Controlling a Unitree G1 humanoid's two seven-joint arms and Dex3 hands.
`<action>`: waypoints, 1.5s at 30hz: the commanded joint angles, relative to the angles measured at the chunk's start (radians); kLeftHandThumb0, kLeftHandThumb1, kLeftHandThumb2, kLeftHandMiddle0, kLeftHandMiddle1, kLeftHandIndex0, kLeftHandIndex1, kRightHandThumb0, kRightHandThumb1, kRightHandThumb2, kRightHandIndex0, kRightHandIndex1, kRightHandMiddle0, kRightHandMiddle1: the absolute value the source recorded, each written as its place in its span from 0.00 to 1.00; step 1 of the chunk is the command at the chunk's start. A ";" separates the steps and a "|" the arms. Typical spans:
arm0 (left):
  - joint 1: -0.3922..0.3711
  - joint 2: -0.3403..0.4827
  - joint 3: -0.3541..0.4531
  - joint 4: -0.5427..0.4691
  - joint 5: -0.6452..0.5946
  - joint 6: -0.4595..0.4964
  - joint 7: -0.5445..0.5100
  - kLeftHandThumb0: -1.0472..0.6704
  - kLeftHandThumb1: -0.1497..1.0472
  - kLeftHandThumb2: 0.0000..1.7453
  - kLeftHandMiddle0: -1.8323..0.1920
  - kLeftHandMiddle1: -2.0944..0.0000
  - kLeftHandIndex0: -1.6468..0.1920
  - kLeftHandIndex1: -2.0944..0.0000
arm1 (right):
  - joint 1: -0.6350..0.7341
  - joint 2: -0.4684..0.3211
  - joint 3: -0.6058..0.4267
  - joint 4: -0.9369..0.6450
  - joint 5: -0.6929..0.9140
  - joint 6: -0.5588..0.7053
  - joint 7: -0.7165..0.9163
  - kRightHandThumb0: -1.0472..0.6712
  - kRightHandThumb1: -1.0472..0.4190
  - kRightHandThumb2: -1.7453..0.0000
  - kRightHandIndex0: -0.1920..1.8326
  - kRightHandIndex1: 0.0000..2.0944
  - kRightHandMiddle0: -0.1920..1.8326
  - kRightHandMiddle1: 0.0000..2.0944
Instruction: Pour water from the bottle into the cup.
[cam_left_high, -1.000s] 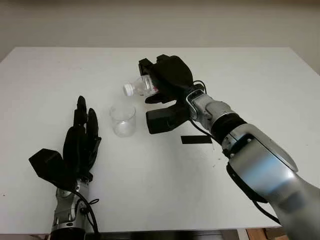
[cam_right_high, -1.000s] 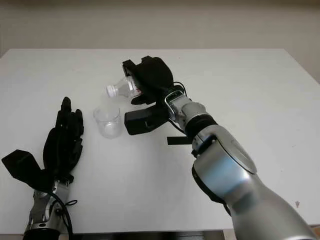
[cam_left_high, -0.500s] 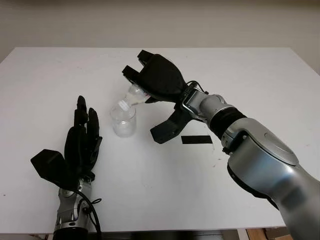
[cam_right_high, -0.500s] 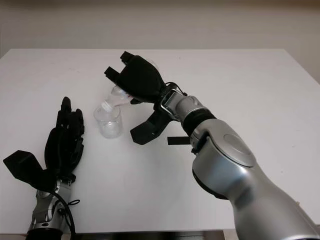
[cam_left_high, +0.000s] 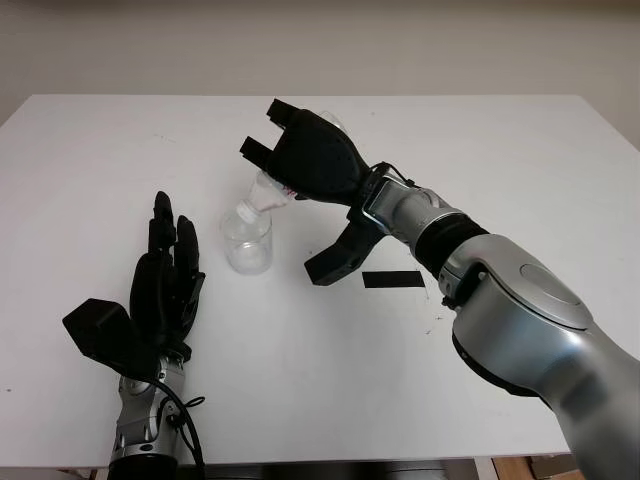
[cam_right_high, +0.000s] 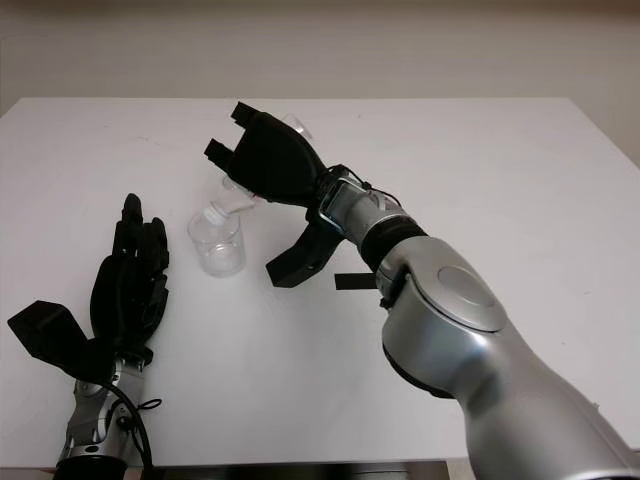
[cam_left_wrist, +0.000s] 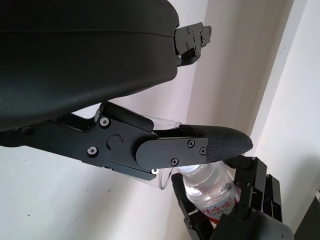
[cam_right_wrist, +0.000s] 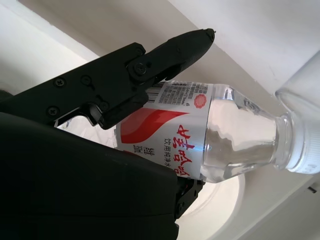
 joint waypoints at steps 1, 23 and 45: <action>0.045 -0.009 -0.002 0.043 -0.002 0.015 -0.003 0.16 1.00 0.25 0.99 0.97 0.99 0.97 | -0.028 0.000 -0.042 -0.011 0.042 -0.022 -0.020 0.31 0.01 0.96 0.63 1.00 0.31 0.60; 0.058 0.009 0.001 -0.006 -0.010 0.068 -0.027 0.18 1.00 0.27 1.00 0.97 0.99 0.98 | 0.339 -0.068 -0.641 -0.192 0.721 -0.239 0.341 0.36 0.00 0.80 0.70 1.00 0.50 1.00; 0.048 0.018 0.001 0.005 -0.015 0.084 -0.045 0.17 1.00 0.29 1.00 0.98 1.00 0.98 | 0.957 0.048 -1.035 -1.171 1.366 0.307 0.926 0.34 0.00 0.74 0.75 1.00 0.54 1.00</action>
